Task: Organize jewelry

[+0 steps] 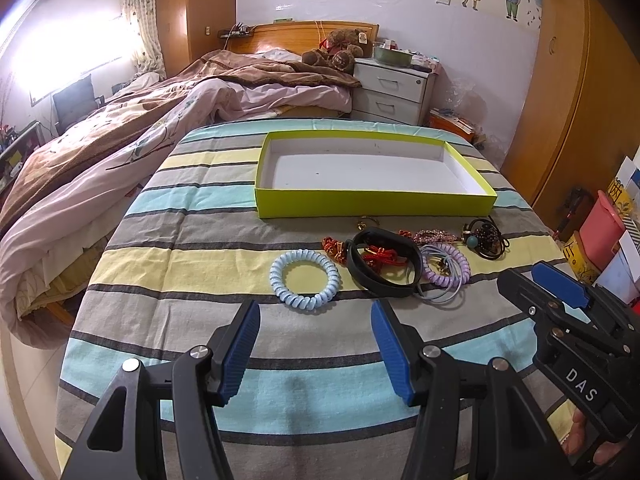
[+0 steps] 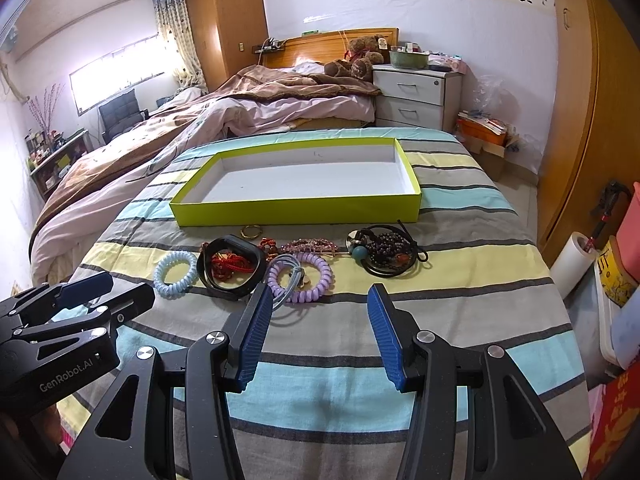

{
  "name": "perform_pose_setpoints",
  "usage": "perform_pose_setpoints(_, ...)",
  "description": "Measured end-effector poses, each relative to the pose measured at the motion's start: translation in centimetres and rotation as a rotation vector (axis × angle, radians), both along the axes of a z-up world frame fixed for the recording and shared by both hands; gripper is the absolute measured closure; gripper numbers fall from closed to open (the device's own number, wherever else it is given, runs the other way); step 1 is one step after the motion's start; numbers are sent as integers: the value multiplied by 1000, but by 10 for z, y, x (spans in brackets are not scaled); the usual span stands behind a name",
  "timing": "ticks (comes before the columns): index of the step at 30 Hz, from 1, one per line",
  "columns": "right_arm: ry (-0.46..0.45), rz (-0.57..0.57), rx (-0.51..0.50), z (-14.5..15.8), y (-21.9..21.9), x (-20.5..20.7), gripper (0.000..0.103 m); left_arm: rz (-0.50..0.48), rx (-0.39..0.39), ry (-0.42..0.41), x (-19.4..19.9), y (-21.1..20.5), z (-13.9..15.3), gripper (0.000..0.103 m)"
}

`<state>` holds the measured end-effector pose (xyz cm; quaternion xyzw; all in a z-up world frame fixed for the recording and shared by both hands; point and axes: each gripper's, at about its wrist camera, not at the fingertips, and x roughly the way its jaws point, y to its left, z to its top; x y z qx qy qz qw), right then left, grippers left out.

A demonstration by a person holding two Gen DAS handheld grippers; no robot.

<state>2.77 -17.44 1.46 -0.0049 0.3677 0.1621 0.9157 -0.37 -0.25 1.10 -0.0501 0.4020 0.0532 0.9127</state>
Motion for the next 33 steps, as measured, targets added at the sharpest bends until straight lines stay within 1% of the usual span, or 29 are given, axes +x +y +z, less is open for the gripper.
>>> perform_pose_setpoints(17, -2, -4, -1, 3, -2, -1, 53, 10, 16, -5, -2, 0, 2, 46)
perform_pose_setpoints(33, -3, -4, -3, 4, -2, -2, 53, 9, 15, -4, -2, 0, 2, 46)
